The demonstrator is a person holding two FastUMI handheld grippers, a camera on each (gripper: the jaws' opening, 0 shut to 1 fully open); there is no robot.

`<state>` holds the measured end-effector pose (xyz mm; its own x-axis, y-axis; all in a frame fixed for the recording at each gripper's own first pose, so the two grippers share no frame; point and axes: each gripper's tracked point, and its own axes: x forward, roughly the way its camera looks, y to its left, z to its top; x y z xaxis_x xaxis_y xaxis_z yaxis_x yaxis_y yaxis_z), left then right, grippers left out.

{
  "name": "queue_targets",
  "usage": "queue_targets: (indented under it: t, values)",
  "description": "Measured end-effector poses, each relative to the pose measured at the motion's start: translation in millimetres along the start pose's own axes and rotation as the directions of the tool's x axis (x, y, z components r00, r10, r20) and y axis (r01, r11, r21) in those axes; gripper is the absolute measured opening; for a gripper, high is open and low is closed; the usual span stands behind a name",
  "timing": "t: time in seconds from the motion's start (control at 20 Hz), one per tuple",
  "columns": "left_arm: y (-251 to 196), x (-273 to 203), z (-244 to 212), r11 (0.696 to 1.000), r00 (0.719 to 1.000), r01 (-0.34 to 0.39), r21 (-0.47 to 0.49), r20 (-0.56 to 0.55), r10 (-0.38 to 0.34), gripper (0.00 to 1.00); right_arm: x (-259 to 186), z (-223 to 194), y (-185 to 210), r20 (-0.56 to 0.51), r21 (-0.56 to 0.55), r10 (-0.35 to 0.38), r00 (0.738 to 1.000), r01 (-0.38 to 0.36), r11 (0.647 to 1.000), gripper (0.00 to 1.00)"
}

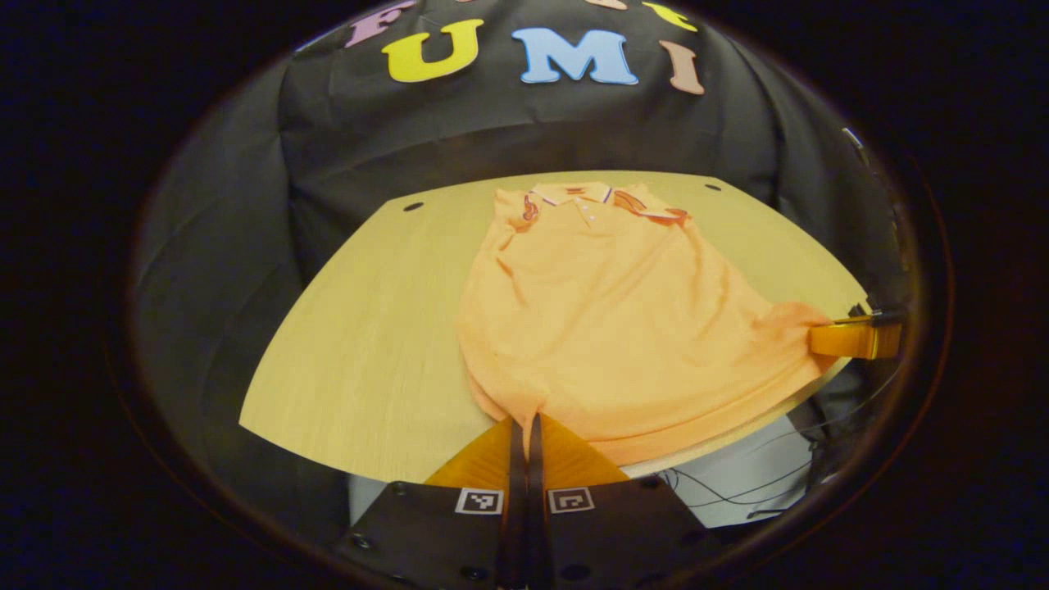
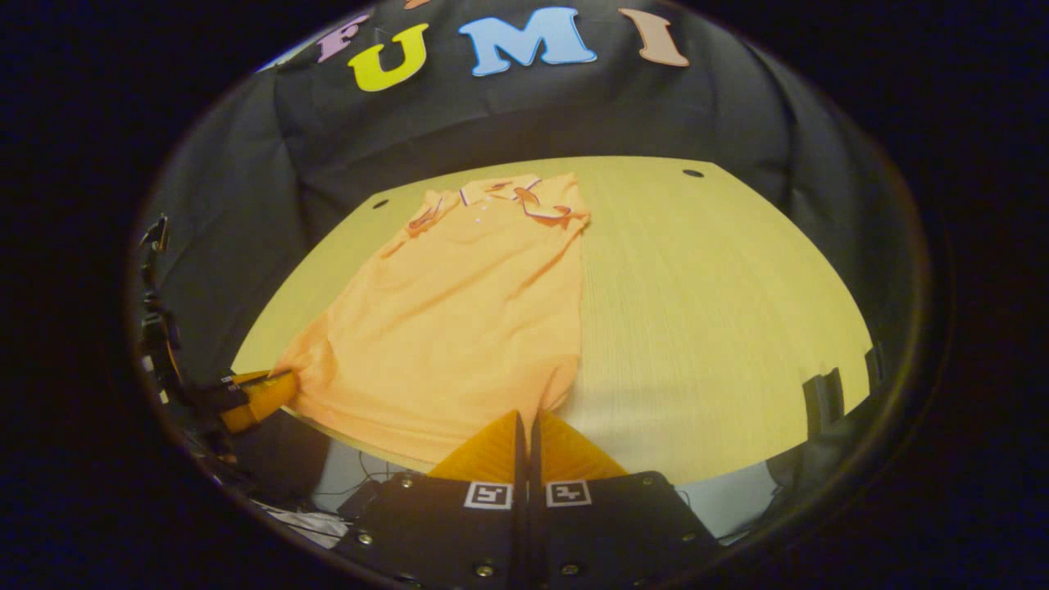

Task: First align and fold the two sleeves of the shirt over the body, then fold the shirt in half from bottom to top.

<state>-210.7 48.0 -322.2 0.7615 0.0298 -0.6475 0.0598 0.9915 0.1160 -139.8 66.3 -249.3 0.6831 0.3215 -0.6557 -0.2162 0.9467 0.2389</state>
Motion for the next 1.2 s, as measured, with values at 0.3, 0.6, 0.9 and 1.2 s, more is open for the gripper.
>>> queue_targets:
  t: [0.3, 0.6, 0.9, 1.2]
  values:
    - [-7, 2, 65, 1.0, 0.994, -0.007, 0.011, 0.111, 0.006, 0.07, -11, 66, -3, 0.114, -0.013, 0.018, 0.993, -0.017, 1.0, 0.01]
    - [-12, 21, 118, 1.0, 0.985, 0.012, -0.004, 0.173, -0.011, 0.06, 3, 123, -8, 0.175, 0.012, -0.005, 0.985, 0.002, 1.0, 0.01]
    - [-3, 65, 179, 0.999, 0.98, 0.032, -0.032, 0.199, -0.025, 0.06, 39, 180, -8, 0.198, 0.022, -0.028, 0.98, 0.024, 0.999, 0.01]
    - [3, 120, 228, 0.998, 0.977, 0.057, 0.007, 0.206, -0.057, 0.06, 81, 229, -10, 0.203, 0.023, -0.058, 0.978, 0.054, 0.998, 0.01]
